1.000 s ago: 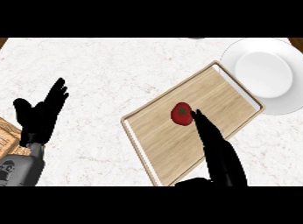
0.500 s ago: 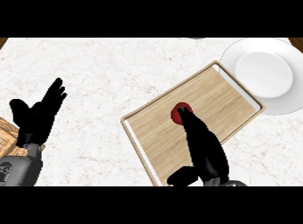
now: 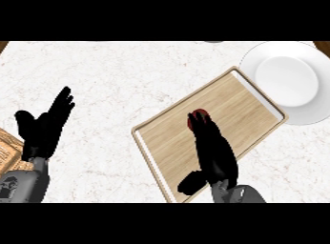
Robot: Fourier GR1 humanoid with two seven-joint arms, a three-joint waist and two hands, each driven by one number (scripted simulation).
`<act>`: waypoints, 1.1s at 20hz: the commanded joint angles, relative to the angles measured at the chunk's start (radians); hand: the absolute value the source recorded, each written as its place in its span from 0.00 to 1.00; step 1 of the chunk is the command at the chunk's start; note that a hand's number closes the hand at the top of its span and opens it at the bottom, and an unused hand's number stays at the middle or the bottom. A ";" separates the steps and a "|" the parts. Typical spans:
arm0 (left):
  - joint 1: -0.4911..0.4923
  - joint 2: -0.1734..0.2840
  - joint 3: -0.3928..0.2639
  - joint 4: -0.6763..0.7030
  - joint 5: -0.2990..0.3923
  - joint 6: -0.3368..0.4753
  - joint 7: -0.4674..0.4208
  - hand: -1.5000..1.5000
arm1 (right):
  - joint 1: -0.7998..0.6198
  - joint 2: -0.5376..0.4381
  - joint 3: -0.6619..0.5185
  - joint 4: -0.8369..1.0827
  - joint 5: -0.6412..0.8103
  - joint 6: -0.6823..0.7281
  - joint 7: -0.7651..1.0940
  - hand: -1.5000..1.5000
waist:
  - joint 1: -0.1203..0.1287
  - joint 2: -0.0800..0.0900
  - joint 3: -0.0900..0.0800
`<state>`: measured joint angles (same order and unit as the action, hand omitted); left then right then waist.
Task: Pick the tomato from the tray and place it in the plate
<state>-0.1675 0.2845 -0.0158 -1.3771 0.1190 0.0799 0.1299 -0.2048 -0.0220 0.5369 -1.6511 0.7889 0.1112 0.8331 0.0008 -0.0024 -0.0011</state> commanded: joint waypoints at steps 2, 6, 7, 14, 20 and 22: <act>0.037 -0.031 0.006 -0.042 -0.033 -0.001 0.005 0.50 | -0.031 -0.011 -0.076 0.092 -0.006 0.019 -0.089 0.00 | 0.001 0.002 0.001; -0.014 -0.034 0.020 -0.020 -0.041 0.006 0.045 0.50 | -0.088 0.021 0.040 0.234 -0.013 -0.084 -0.024 0.00 | 0.005 0.004 0.001; -0.012 -0.029 0.023 -0.086 -0.023 -0.004 0.106 0.50 | -0.052 0.021 -0.012 0.191 0.000 -0.013 -0.069 0.00 | 0.002 0.002 0.001; 0.010 -0.025 0.043 -0.061 -0.026 -0.024 0.048 0.50 | -0.110 0.021 0.013 0.270 -0.034 0.023 -0.174 1.00 | 0.007 0.004 0.001; -0.050 -0.030 0.057 0.002 -0.034 -0.042 0.049 0.50 | -0.160 0.021 0.111 0.240 -0.101 -0.089 -0.054 1.00 | 0.006 0.003 0.001; -0.067 -0.044 0.050 -0.008 -0.054 -0.019 0.071 0.50 | -0.110 0.021 0.086 0.250 -0.039 -0.111 -0.123 1.00 | 0.001 0.003 0.001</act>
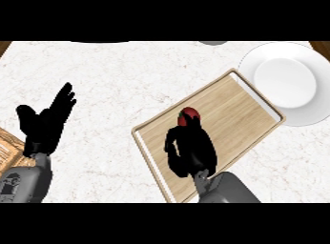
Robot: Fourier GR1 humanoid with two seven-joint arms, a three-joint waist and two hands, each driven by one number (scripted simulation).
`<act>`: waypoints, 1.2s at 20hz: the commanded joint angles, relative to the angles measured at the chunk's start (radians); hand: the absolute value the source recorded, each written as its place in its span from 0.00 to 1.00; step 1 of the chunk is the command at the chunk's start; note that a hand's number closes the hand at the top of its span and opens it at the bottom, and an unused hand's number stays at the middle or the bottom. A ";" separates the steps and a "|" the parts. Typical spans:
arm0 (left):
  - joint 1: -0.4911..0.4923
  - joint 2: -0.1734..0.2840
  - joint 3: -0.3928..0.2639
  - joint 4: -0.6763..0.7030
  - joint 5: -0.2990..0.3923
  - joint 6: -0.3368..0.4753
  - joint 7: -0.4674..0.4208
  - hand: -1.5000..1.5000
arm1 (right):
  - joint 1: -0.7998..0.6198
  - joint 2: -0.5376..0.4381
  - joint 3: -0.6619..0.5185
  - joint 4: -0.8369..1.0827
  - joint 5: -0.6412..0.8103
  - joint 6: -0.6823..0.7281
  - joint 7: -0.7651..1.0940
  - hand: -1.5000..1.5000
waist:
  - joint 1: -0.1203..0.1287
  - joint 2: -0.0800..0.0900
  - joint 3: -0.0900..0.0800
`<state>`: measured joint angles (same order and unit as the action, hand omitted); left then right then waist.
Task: Pick the tomato from the tray and place it in the plate
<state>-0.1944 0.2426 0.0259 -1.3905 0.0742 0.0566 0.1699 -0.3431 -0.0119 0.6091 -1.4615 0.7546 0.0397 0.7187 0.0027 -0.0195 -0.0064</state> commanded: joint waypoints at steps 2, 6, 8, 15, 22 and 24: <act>0.050 -0.010 -0.011 -0.071 -0.013 -0.002 0.031 0.50 | -0.099 0.011 -0.003 0.140 0.031 -0.086 0.032 1.00 | 0.010 0.020 0.007; -0.037 0.009 0.013 0.013 0.005 -0.031 -0.011 0.50 | -0.278 -0.019 -0.138 0.452 0.161 -0.191 -0.078 1.00 | 0.046 0.040 0.007; -0.029 -0.008 -0.018 0.006 -0.025 -0.020 -0.029 0.50 | -0.362 -0.037 -0.149 0.541 0.231 -0.229 -0.057 1.00 | 0.060 0.043 0.007; -0.014 -0.008 -0.008 0.003 -0.016 -0.017 0.001 0.50 | -0.506 -0.025 -0.121 0.634 0.529 -0.560 0.113 1.00 | 0.035 0.028 0.006; 0.000 0.002 0.009 -0.033 0.001 -0.024 0.037 0.50 | -0.579 -0.054 -0.190 0.694 0.735 -0.695 0.335 1.00 | 0.012 0.020 0.007; -0.002 -0.005 0.008 0.014 -0.010 -0.029 -0.007 0.50 | -0.603 -0.089 -0.269 0.684 0.670 -0.746 0.290 1.00 | 0.008 0.025 0.007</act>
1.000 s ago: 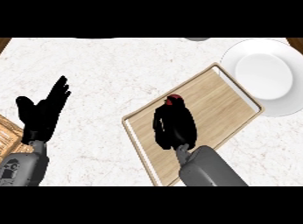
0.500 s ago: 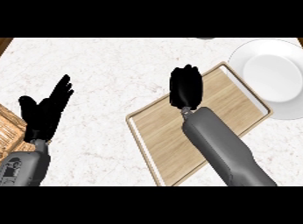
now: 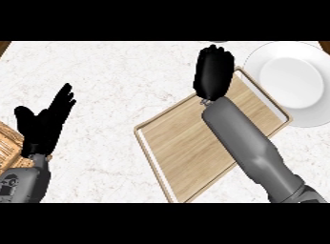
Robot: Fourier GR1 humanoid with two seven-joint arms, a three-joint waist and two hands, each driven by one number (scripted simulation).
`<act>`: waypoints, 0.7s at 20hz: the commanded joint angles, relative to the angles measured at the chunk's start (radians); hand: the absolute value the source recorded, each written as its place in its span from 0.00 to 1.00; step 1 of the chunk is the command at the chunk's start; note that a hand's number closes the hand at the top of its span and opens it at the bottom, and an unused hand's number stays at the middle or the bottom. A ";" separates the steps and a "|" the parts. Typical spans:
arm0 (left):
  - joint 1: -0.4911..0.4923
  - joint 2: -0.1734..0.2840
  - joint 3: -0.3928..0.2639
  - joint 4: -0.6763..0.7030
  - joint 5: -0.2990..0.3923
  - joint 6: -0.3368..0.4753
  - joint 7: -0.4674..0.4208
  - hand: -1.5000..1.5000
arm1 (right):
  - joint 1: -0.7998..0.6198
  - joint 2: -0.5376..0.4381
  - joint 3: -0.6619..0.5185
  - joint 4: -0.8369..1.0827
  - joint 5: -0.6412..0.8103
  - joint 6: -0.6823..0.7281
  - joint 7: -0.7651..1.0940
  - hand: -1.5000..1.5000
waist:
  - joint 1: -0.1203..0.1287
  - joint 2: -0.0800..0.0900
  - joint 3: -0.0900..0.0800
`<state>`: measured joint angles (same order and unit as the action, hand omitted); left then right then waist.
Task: Pick the tomato from the tray and place it in the plate
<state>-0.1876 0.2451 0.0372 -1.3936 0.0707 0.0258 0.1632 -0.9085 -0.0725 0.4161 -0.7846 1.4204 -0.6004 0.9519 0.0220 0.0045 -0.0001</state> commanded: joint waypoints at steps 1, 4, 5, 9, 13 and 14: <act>0.058 -0.019 -0.017 -0.038 -0.021 0.017 -0.016 0.50 | 0.018 0.002 -0.052 -0.021 0.062 -0.121 0.118 1.00 | -0.012 -0.005 0.000; 0.054 -0.014 0.006 0.005 -0.017 0.010 -0.052 0.50 | 0.050 -0.055 -0.114 -0.076 0.024 -0.135 0.076 1.00 | -0.023 -0.006 0.000; -0.002 -0.013 0.010 0.014 -0.002 0.004 -0.002 0.50 | 0.023 -0.044 -0.149 -0.054 -0.023 -0.138 0.039 1.00 | -0.019 -0.003 0.000; -0.002 -0.003 0.026 0.045 -0.014 -0.003 -0.032 0.50 | 0.080 -0.136 -0.216 -0.086 -0.057 -0.144 -0.030 1.00 | -0.024 -0.003 0.000; 0.053 -0.004 0.025 -0.014 -0.003 -0.020 -0.034 0.50 | 0.118 -0.214 -0.298 -0.043 -0.133 -0.229 -0.128 1.00 | -0.013 -0.002 0.000; 0.007 -0.006 0.032 0.033 -0.018 -0.004 -0.028 0.50 | 0.191 -0.231 -0.288 -0.103 -0.137 -0.204 -0.144 1.00 | -0.024 -0.004 0.000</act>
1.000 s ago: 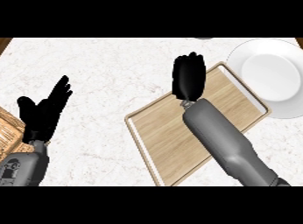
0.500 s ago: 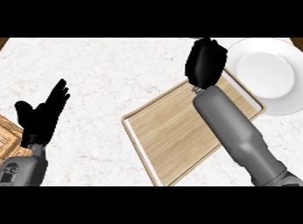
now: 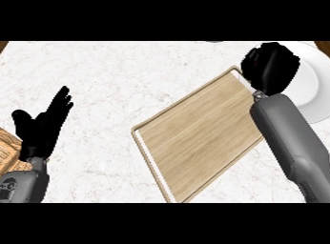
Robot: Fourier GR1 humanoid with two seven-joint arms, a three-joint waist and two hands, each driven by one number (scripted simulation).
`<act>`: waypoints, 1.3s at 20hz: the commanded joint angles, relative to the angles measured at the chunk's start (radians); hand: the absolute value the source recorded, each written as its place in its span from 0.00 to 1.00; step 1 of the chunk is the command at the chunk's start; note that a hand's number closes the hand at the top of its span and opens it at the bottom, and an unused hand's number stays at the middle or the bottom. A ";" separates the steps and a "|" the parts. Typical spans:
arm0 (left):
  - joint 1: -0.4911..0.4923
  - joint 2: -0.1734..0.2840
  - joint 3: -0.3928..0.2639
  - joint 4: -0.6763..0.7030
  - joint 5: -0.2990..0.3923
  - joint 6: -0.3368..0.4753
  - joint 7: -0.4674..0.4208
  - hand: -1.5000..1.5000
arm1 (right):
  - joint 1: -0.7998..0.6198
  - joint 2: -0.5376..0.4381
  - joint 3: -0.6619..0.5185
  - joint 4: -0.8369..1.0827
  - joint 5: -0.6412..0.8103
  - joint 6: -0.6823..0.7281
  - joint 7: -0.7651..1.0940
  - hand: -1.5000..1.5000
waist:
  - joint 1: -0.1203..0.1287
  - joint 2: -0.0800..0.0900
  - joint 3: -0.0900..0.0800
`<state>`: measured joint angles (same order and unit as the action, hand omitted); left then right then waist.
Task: Pick the tomato from the tray and place it in the plate
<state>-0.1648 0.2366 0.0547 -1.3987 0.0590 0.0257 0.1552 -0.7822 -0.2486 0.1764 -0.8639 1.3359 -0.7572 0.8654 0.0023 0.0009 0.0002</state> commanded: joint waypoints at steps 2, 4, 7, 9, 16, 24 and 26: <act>-0.016 -0.029 -0.018 0.018 -0.043 0.032 -0.004 0.50 | 0.046 -0.091 -0.093 0.045 -0.132 -0.054 -0.147 1.00 | 0.001 0.002 0.000; -0.003 -0.020 0.000 -0.024 -0.011 0.016 0.028 0.50 | 0.061 -0.146 -0.101 0.021 -0.166 0.056 -0.178 1.00 | -0.001 -0.002 0.000; 0.017 0.010 0.006 -0.062 -0.001 -0.018 0.034 0.50 | 0.042 -0.132 -0.109 0.094 -0.217 0.144 -0.220 1.00 | 0.007 -0.002 0.000; 0.004 0.018 0.030 -0.013 0.023 -0.042 0.000 0.50 | 0.086 -0.121 -0.203 0.100 -0.409 0.057 -0.353 1.00 | 0.008 0.002 0.001; -0.018 -0.032 0.010 0.081 -0.032 -0.004 -0.067 0.50 | 0.046 -0.197 -0.288 0.198 -0.571 0.156 -0.697 0.00 | 0.006 0.006 0.000; -0.005 0.002 0.014 -0.028 -0.014 -0.023 0.028 0.50 | 0.104 -0.076 -0.271 -0.042 -0.703 0.024 -1.004 0.00 | 0.001 -0.003 0.002; -0.013 -0.009 0.014 -0.026 -0.030 0.004 0.040 0.50 | 0.111 -0.059 -0.281 -0.157 -0.752 0.066 -0.960 0.00 | -0.015 -0.009 0.001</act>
<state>-0.1728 0.2249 0.0702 -1.4012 0.0392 0.0167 0.1663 -0.7039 -0.3506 -0.0939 -0.8790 0.6760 -0.7013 -0.0256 -0.0001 -0.0016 0.0011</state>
